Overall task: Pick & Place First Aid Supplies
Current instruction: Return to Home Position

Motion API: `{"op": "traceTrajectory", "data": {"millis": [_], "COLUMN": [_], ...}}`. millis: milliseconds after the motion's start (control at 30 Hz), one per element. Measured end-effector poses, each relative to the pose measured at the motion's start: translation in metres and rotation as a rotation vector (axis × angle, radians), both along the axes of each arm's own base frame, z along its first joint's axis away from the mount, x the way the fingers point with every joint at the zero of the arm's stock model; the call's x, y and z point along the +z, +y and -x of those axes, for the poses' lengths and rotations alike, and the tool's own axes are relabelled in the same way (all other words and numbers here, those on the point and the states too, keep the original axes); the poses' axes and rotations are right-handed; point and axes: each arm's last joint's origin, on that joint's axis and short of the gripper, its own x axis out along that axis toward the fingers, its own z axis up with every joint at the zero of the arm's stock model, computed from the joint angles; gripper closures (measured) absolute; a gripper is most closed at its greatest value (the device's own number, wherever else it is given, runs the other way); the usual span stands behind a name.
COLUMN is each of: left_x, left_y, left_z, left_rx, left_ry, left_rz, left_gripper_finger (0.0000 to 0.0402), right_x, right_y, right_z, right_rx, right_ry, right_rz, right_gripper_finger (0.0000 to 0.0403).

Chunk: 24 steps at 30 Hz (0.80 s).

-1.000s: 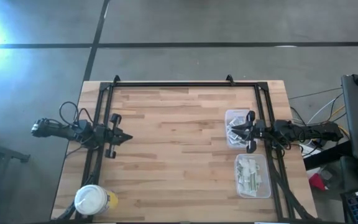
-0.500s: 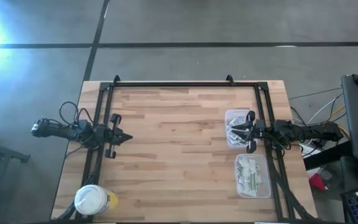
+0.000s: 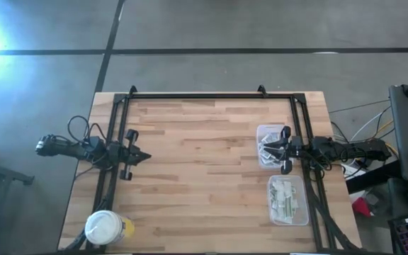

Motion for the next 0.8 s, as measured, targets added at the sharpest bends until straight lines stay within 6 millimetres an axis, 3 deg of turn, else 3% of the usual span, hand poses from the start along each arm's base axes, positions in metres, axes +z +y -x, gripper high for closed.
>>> {"op": "traceTrajectory", "data": {"millis": [800], "left_x": [-0.0001], "left_y": [0.0000], "left_z": [0.0000], "left_rx": [0.000], "left_ry": [0.000], "left_rz": [0.000], "left_gripper_finger": [0.0401], "right_x": [0.0001], "right_y": [0.0000], "right_z": [0.0000], "right_rx": [0.000], "right_ry": [0.000], "right_rz": [0.000], "right_gripper_finger": [0.0324]}}
